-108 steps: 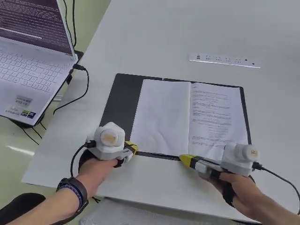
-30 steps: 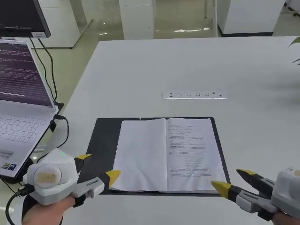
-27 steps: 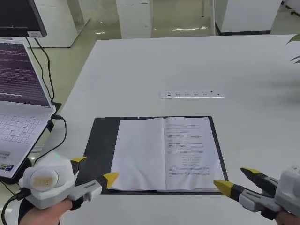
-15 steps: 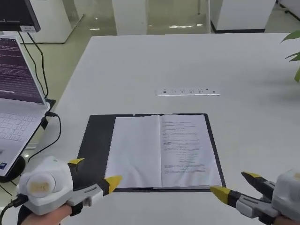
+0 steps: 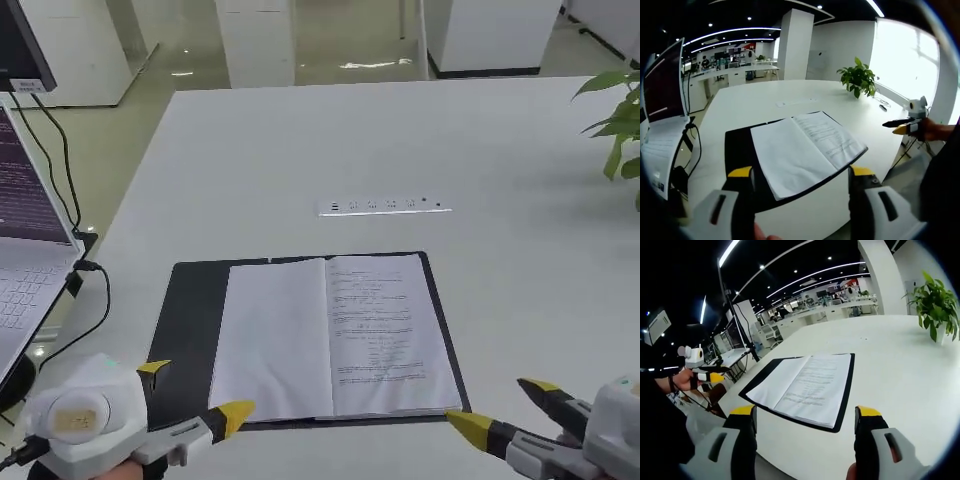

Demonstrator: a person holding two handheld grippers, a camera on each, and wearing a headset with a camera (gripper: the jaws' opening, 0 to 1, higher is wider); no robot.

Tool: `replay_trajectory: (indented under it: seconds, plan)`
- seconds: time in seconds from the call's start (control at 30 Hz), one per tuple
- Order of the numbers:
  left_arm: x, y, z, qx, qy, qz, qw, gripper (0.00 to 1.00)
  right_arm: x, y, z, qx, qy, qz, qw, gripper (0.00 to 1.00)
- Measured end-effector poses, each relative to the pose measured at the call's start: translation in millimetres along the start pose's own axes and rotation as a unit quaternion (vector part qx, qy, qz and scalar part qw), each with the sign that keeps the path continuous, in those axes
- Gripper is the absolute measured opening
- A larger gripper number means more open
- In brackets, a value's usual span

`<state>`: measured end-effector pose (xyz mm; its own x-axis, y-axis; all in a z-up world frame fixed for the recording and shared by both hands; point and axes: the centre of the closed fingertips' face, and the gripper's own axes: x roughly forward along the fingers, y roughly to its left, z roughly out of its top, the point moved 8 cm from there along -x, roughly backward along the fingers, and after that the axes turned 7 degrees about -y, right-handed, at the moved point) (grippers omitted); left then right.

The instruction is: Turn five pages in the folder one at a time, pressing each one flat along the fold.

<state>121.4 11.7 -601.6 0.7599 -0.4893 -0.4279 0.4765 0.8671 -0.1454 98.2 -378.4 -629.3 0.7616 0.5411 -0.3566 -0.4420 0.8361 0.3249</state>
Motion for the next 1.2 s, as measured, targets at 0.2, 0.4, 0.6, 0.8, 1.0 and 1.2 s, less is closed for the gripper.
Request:
replay_trajectory:
  seconds: [0.2, 0.4, 0.6, 0.8, 1.0, 1.2]
  plan:
    - [12.7, -8.5, 3.5, 0.009, 0.012, -0.017, 0.9997, 0.76, 2.3, -0.7, 0.2, 0.001, 0.005, -0.001, 1.0000, 0.80]
    - [31.5, -21.6, 7.9, 0.027, 0.028, -0.049, 0.9980, 0.74, 1.1, 0.4, 2.2, 0.003, 0.002, 0.000, 1.0000, 0.80]
    - [58.3, -39.3, 16.1, 0.043, 0.034, -0.089, 0.9945, 0.73, -3.2, -3.6, 3.0, 0.013, -0.006, -0.006, 0.9999, 0.81]
    - [86.6, -59.6, 15.0, 0.057, 0.050, -0.129, 0.9888, 0.72, -5.6, -5.6, 1.2, 0.021, -0.007, -0.010, 0.9997, 0.81]
    - [120.1, -81.0, 18.3, 0.077, 0.063, -0.159, 0.9823, 0.71, -6.9, -5.6, -1.8, 0.027, 0.000, -0.002, 0.9996, 0.76]
    - [149.5, -103.6, 20.4, 0.095, 0.076, -0.182, 0.9757, 0.70, -7.2, -6.6, -6.8, 0.030, 0.004, 0.003, 0.9995, 0.77]
